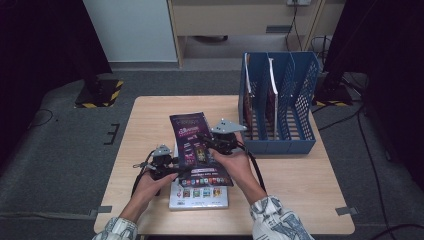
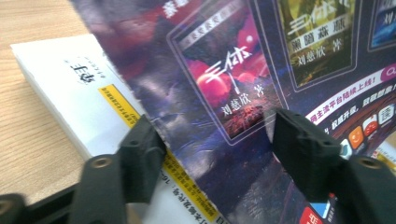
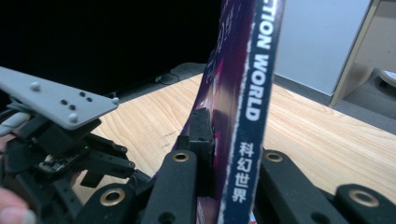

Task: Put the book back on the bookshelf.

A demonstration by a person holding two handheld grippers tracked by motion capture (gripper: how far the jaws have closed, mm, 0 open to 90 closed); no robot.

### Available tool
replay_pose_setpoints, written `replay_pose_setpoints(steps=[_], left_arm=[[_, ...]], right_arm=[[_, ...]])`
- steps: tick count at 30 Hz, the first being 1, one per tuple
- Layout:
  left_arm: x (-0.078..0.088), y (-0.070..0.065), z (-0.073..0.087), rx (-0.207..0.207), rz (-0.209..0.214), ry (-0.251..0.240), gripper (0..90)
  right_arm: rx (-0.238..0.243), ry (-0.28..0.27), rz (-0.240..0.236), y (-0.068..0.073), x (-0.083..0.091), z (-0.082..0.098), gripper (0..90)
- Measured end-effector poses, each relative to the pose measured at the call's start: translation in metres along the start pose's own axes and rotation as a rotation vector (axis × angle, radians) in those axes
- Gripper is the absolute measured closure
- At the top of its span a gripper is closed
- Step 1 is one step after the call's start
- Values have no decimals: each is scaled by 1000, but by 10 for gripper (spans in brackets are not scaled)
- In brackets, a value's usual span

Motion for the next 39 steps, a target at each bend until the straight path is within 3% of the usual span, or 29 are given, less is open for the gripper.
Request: replay_pose_setpoints(steps=[4,5,12,19,26,39], left_arm=[[3,4,-2,32,9,-5,519],[3,5,-2,33,8,-2,588],[6,5,-3,33,-3,11,703],[12,4,-9,-17,-35,-19,739],[23,4,-19,-73,-81,-73,756],[36,4,-28,-109,-104,-128,784]], right_arm=[[0,10,-4,0,0,0,830],[-1,15,-8,0,0,1,831],[-11,27,-13,-3,1,3,827],[-23,21,-18,-6,7,-1,819],[-1,-2,-26,-7,15,-11,813],[15,-40,-42,-6,22,-22,798]])
Point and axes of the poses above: each handheld gripper's, and its own axes: x roughly backward along the jaws, z roughly out of its underside, y roughly to its left, the point moved 6 cm from there along -x, roughly forward along the jaws, and after that the axes turned 8 degrees about -z, right-handed, at the moved point
